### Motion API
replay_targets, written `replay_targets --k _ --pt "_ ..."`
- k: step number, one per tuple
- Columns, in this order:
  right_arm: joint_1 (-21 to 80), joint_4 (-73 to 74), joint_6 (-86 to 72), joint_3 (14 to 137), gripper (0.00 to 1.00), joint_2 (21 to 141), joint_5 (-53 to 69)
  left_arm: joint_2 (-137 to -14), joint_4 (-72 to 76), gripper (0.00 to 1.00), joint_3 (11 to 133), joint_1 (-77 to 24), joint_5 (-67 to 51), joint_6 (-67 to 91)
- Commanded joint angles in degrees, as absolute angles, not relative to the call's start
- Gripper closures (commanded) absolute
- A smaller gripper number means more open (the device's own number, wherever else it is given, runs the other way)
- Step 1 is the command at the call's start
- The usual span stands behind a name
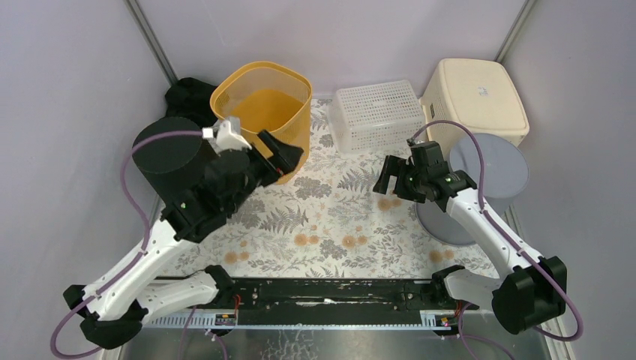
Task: Turn the large container upside down
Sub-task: Move the container to the center of the board.
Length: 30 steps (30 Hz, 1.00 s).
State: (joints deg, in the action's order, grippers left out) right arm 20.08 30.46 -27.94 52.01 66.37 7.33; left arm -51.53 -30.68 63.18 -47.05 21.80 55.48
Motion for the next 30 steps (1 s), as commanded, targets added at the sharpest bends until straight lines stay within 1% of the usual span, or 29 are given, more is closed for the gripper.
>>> replay_targets --k 1,7,11,15,19,25,30 --pt "20.18 29.54 -28.71 54.45 0.0 64.55 10.25 -57.42 -33.7 0.0 72.8 -41.28 26.58 47.79" --pt "20.62 30.52 -28.58 55.61 0.0 63.3 11.21 -70.77 -42.97 0.0 89.08 -28.13 17.82 40.97" --pt "20.78 30.56 -28.56 55.43 0.01 62.94 12.05 -76.8 -47.43 0.0 93.34 -22.21 11.02 41.05" --pt "20.85 30.15 -28.29 54.83 0.0 62.86 11.99 -76.52 -46.71 0.0 91.08 -21.79 10.54 42.58" --pt "20.87 30.53 -27.78 54.55 0.01 64.42 8.65 -73.41 -44.78 0.0 88.78 -21.77 11.05 43.41" --pt "20.32 30.58 -29.25 53.8 0.01 68.0 -7.24 -71.37 -43.92 0.0 89.11 -21.72 10.75 42.85" --pt "15.58 31.35 -31.4 54.26 0.01 70.65 -14.33 -71.88 -43.81 0.0 89.66 -21.71 9.94 42.09"
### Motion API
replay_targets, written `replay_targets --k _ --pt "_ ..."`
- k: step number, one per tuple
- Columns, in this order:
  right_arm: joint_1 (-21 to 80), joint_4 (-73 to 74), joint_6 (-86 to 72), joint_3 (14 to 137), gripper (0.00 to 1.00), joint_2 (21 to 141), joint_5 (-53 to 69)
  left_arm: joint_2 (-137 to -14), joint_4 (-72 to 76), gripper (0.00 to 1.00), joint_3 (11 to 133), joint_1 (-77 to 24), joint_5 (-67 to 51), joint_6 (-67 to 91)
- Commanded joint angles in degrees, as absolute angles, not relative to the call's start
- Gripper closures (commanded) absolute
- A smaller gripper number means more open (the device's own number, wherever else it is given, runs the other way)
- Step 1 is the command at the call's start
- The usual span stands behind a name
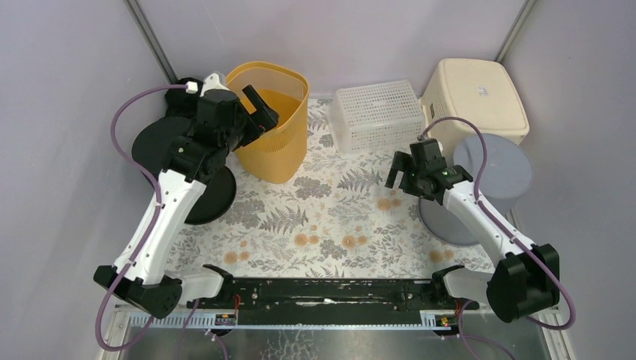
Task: Turn the large container upside down
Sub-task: Move the container to the center of the board.
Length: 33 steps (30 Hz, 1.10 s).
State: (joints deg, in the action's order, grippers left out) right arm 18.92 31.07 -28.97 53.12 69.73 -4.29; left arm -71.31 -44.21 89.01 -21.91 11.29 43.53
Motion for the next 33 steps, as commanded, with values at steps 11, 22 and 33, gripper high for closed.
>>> replay_targets --k 11,22,33 --pt "5.84 26.99 -31.51 52.06 0.01 67.69 -2.65 -67.07 -43.79 0.0 85.29 -21.43 12.45 42.28" --pt "16.5 27.97 -29.52 61.55 0.01 67.0 2.68 -55.18 -45.57 0.0 79.01 -21.46 13.45 43.56" --pt "33.0 28.92 -28.76 65.68 0.01 69.1 2.37 -51.81 -47.77 0.0 74.39 -21.45 11.17 47.09"
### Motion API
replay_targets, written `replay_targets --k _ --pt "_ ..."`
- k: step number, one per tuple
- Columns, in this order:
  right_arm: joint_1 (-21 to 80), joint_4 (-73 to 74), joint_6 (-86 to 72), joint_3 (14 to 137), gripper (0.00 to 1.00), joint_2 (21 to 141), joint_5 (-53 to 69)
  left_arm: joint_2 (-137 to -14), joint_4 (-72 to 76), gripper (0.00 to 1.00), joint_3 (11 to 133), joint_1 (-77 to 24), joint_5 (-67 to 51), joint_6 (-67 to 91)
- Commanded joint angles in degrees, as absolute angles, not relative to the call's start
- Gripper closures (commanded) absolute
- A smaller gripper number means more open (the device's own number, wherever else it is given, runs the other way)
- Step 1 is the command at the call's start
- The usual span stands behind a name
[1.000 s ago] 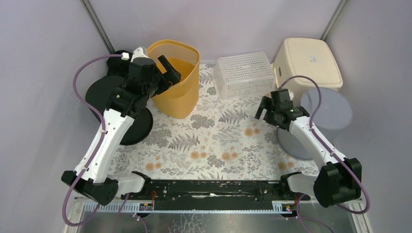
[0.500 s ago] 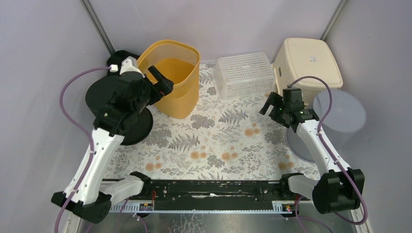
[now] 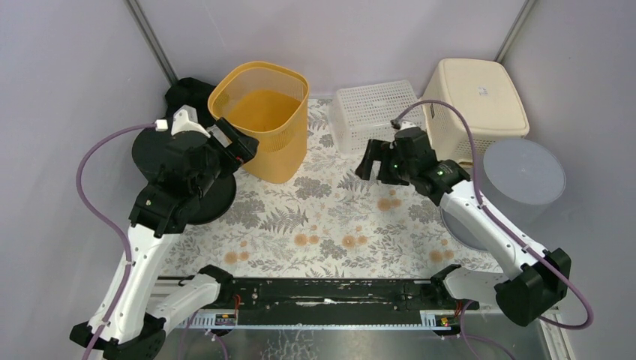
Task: Turn the large container upside down
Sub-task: Move the container to the center of the board.
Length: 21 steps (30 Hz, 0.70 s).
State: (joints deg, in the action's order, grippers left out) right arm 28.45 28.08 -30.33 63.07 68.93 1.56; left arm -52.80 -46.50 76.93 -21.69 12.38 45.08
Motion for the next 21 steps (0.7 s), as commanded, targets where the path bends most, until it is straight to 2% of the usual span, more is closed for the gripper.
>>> replay_targets --k 1,10,21 --pt "34.5 29.09 -28.44 65.45 0.01 68.92 2.14 -51.6 -47.73 0.0 73.65 -21.45 10.67 47.29" --pt "38.83 28.58 -29.53 57.7 0.0 66.15 0.9 -51.44 -46.1 0.0 70.03 -21.44 9.03 48.86" --pt "39.44 27.71 -29.71 55.8 0.0 66.18 1.68 -50.78 -44.26 0.0 68.56 -21.46 9.52 50.14"
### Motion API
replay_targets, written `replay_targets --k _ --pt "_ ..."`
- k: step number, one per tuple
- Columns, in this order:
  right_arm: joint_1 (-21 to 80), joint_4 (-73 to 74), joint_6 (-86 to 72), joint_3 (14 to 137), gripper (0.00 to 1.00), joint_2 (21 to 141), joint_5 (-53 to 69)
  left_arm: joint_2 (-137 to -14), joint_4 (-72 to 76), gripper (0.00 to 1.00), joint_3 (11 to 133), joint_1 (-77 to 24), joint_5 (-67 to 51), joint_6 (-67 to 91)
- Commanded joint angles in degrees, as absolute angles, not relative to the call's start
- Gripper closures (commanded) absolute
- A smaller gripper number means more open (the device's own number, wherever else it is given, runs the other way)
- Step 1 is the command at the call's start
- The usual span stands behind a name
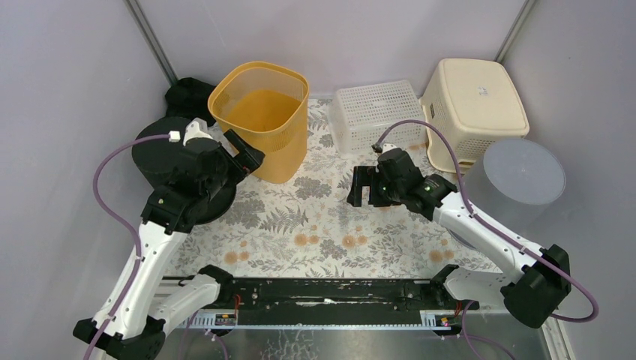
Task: Turn the large container upside down
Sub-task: Move the container to the center of the board.
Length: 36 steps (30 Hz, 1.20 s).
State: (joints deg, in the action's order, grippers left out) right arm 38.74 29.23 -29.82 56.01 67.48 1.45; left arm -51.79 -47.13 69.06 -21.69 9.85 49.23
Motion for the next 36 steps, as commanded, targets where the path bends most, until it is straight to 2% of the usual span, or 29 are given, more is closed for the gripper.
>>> replay_targets --k 1,17,24,36 --pt "39.46 27.63 -29.71 55.64 0.01 66.18 1.7 -50.75 -44.29 0.0 68.36 -21.45 9.66 50.25" --pt "39.46 26.66 -30.65 53.16 0.01 65.84 1.4 -45.17 -40.6 0.0 64.42 -21.45 12.41 51.58" --pt "41.25 25.77 -31.02 52.01 0.01 65.94 4.22 -46.96 -42.36 0.0 65.31 -21.44 12.66 51.76" --pt "55.55 20.31 -35.85 49.02 0.0 70.28 -1.2 -48.58 -41.74 0.0 65.98 -21.43 10.51 49.87"
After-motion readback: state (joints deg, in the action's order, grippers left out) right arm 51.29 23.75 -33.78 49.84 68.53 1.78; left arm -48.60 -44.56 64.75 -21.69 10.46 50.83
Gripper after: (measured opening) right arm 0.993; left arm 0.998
